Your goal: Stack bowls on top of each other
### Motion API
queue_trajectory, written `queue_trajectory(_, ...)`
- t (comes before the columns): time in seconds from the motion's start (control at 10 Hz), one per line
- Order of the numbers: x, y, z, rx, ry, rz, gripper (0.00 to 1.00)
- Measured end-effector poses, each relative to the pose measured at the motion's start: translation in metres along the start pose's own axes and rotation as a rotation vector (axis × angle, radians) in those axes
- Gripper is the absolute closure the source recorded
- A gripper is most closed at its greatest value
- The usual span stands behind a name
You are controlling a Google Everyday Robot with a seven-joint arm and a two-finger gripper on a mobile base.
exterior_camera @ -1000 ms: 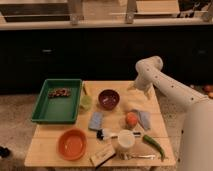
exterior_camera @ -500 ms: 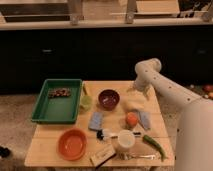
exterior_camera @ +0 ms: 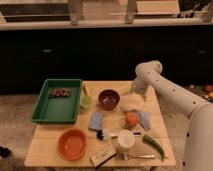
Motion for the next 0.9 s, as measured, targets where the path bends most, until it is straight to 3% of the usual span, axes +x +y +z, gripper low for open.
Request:
queue_trajectory(0.4, -0.019, -0.039, 0.005, 0.036, -0.032, -0.106, 0.2)
queue_trajectory(0.7, -0.027, -0.056, 0.015, 0.023, -0.043, -0.145, 0.2)
queue_trajectory(0.9, -0.026, -0.059, 0.029, 0.0, -0.039, -0.131, 0.2)
